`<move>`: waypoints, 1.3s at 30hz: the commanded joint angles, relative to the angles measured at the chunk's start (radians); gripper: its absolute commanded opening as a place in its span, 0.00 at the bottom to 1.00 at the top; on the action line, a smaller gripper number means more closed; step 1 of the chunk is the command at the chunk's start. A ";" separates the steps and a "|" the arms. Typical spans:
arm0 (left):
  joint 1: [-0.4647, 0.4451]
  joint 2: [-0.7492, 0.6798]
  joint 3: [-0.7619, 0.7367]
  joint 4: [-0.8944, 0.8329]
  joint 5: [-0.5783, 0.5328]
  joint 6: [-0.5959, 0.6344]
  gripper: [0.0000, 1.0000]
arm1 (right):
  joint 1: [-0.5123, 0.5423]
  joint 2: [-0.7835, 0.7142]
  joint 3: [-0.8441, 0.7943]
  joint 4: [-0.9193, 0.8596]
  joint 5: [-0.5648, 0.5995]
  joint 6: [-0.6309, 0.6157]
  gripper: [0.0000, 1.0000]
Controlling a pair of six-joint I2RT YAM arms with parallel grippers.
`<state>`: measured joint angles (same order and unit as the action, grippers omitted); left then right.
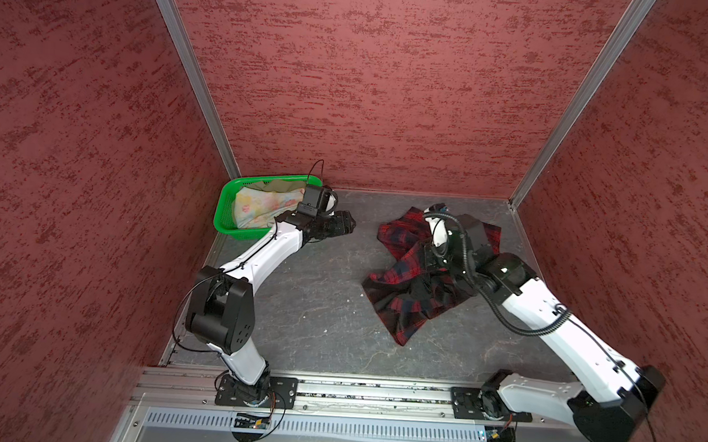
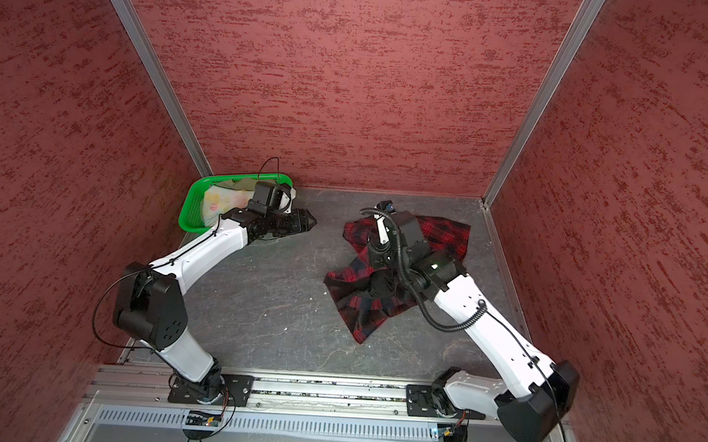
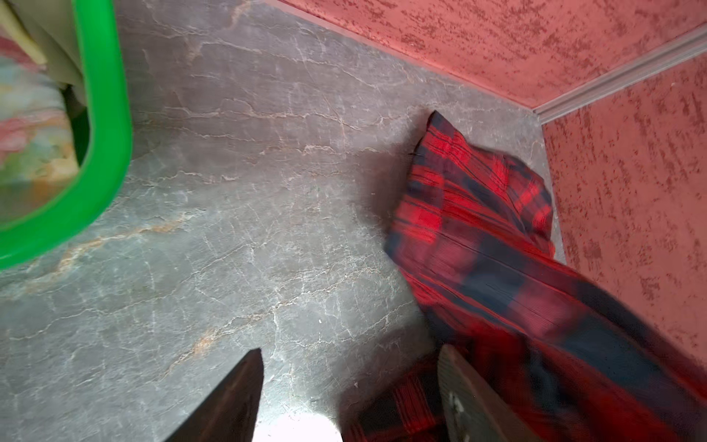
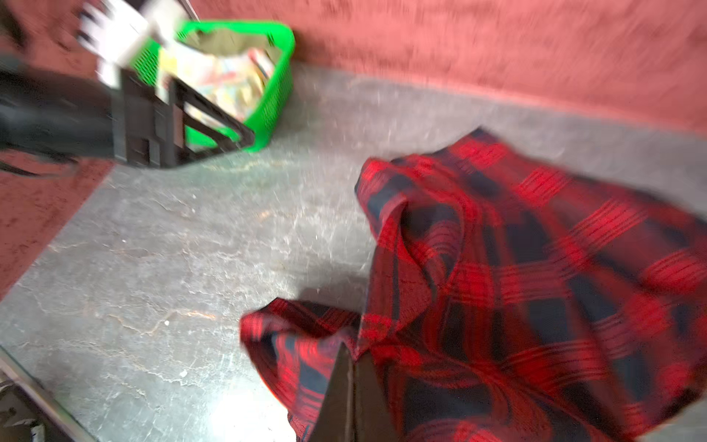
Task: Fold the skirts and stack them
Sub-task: 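Lift the skirt up with the right gripper to shake it open, then lower the skirt with the right gripper while the left gripper reaches its waistband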
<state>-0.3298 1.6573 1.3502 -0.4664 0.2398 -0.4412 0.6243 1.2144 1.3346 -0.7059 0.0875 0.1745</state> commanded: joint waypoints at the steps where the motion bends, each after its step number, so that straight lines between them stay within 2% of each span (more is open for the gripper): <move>1: 0.007 -0.024 -0.027 0.028 0.009 -0.029 0.73 | -0.005 0.025 0.189 -0.073 0.041 -0.133 0.00; 6: 0.036 -0.066 -0.046 0.034 0.003 -0.056 0.73 | -0.003 0.222 0.617 -0.147 -0.054 -0.198 0.00; 10: 0.063 -0.128 -0.061 0.025 -0.012 -0.050 0.73 | -0.001 0.426 1.091 -0.293 -0.149 -0.201 0.00; 13: 0.079 -0.161 -0.063 0.009 -0.032 -0.036 0.73 | -0.007 0.532 1.374 -0.414 -0.134 -0.199 0.00; 15: 0.086 -0.176 -0.069 0.006 -0.042 -0.031 0.73 | -0.043 0.491 1.295 -0.400 -0.101 -0.174 0.00; 19: 0.094 -0.175 -0.069 0.009 -0.056 -0.030 0.73 | -0.253 0.276 0.807 -0.203 -0.139 -0.054 0.00; 22: 0.091 -0.161 -0.068 0.013 -0.061 -0.034 0.74 | -0.389 0.180 0.530 -0.141 -0.072 -0.015 0.00; 24: 0.086 -0.152 -0.071 0.015 -0.066 -0.036 0.73 | -0.473 0.143 0.343 -0.090 -0.068 0.015 0.00; 25: 0.082 -0.148 -0.073 0.017 -0.073 -0.036 0.74 | -0.504 0.124 0.256 -0.061 -0.052 0.027 0.08; 28: 0.075 -0.135 -0.074 0.013 -0.086 -0.028 0.74 | -0.559 0.091 0.114 -0.021 0.013 0.049 0.62; 30: 0.066 -0.125 -0.072 0.011 -0.090 -0.022 0.74 | -0.566 0.062 0.086 -0.003 0.031 0.050 0.77; 32: 0.048 -0.108 -0.062 0.006 -0.106 -0.007 0.74 | -0.566 0.040 0.084 0.025 0.003 0.043 0.82; 35: 0.015 -0.060 -0.029 -0.002 -0.129 0.016 0.74 | -0.563 0.046 0.093 0.041 -0.090 0.023 0.84; 39: -0.031 0.030 0.034 -0.009 -0.140 0.050 0.75 | -0.513 0.066 0.022 0.086 -0.188 0.014 0.84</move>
<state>-0.3363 1.6390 1.3334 -0.4648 0.1242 -0.4358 0.0761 1.2701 1.3903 -0.6914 -0.0135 0.1936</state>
